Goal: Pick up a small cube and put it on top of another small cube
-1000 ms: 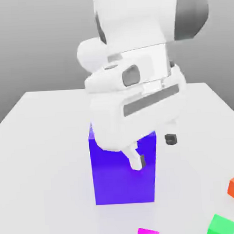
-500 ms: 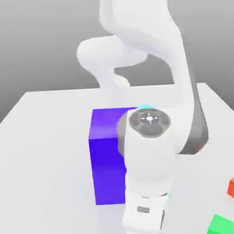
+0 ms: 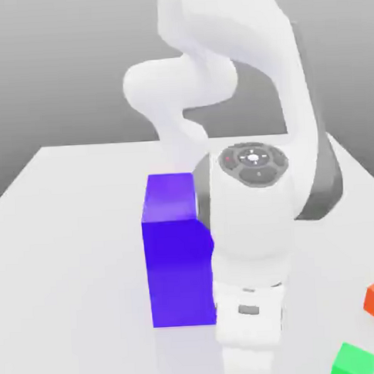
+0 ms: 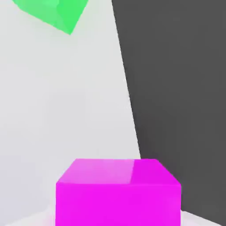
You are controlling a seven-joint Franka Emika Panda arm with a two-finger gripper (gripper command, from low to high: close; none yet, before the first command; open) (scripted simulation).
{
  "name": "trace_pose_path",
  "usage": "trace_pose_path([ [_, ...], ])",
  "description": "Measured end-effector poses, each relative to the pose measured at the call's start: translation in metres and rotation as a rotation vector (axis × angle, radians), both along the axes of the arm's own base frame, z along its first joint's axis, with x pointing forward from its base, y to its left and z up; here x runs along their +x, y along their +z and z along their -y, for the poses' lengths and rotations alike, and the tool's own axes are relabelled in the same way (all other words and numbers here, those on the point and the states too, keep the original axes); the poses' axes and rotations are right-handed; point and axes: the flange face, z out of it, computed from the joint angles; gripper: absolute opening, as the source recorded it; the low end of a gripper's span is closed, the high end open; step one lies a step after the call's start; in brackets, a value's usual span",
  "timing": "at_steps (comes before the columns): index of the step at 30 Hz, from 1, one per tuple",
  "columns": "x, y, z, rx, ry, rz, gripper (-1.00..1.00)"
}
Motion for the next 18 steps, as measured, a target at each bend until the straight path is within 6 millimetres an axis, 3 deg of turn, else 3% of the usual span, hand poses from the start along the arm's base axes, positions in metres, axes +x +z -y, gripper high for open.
trace_pose_path([
  [12, -0.017, 0.038, -0.117, 0.001, 0.889, 0.011, -1.0],
  [14, -0.019, 0.028, -0.127, -0.002, 0.969, 0.014, -1.0],
  [16, -0.019, 0.001, -0.13, -0.003, 0.989, 0.015, -1.0],
  [17, -0.019, -0.013, -0.13, -0.003, 0.993, 0.015, 1.0],
  [18, -0.019, -0.013, -0.13, -0.003, 0.993, 0.015, 1.0],
])
